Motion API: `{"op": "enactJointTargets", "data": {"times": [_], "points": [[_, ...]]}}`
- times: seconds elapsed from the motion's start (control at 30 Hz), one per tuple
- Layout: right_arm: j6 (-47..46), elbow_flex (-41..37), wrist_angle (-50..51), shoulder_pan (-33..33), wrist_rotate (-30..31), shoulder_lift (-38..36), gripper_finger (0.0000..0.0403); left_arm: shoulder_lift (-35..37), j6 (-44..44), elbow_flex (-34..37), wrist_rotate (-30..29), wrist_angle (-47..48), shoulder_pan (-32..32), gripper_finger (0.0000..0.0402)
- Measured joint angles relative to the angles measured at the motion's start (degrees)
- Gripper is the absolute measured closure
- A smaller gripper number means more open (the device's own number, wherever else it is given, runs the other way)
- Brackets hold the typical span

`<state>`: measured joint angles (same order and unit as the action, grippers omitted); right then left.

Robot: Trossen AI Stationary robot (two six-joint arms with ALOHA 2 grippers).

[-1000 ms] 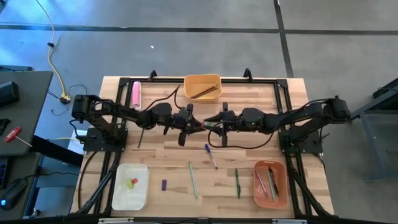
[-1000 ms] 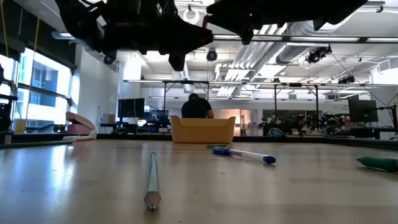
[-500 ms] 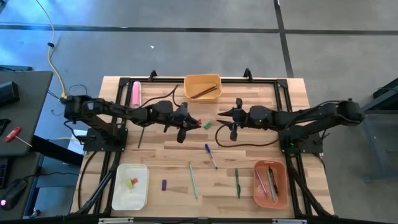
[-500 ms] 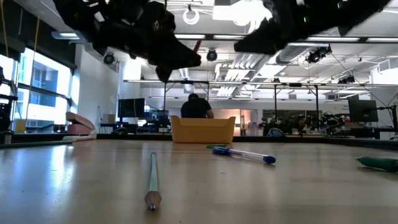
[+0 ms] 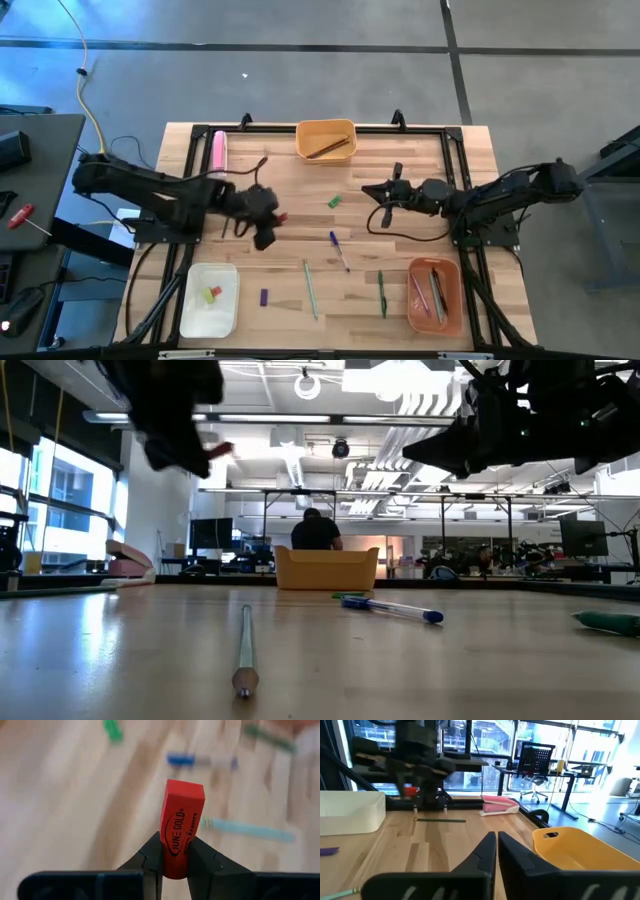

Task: Sort crayons/erasers/pens/pencils in bins
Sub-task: Put the dark orange eraser into the white bin

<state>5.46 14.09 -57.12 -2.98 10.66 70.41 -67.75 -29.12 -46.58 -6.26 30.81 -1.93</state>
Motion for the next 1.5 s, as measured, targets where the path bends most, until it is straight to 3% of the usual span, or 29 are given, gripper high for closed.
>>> {"op": "enactJointTargets", "data": {"times": [0.23, 0.4, 0.63, 0.83, 1.03, 1.5], "points": [[3.41, 0.02, -1.45, 0.0, -0.02, -0.01, 0.0399, -0.26, -22.97, -9.4, 3.99, 21.94, -16.03, 0.0357], [4.03, 0.04, -1.44, 0.0, -0.02, -0.02, 0.0402, -0.48, -40.44, -10.18, 8.32, 26.48, -29.83, 0.0357], [4.03, 0.04, -1.44, 0.0, -0.07, -0.02, 0.0402, -7.28, -54.67, -10.02, 8.61, 30.77, -44.22, 0.0357], [4.03, 0.04, -1.44, 0.0, -0.07, -0.02, 0.0402, -15.97, -53.15, -9.99, 10.04, 30.21, -49.38, 0.0357], [4.03, 0.04, -1.44, 0.0, -0.07, -0.02, 0.0403, -22.72, -48.26, -9.95, 11.19, 23.79, -49.99, 0.0357], [4.03, 0.07, -1.42, 0.0, -0.08, -0.02, 0.0403, -30.33, -44.18, -9.95, 17.44, 14.94, -51.54, 0.0357]]}}
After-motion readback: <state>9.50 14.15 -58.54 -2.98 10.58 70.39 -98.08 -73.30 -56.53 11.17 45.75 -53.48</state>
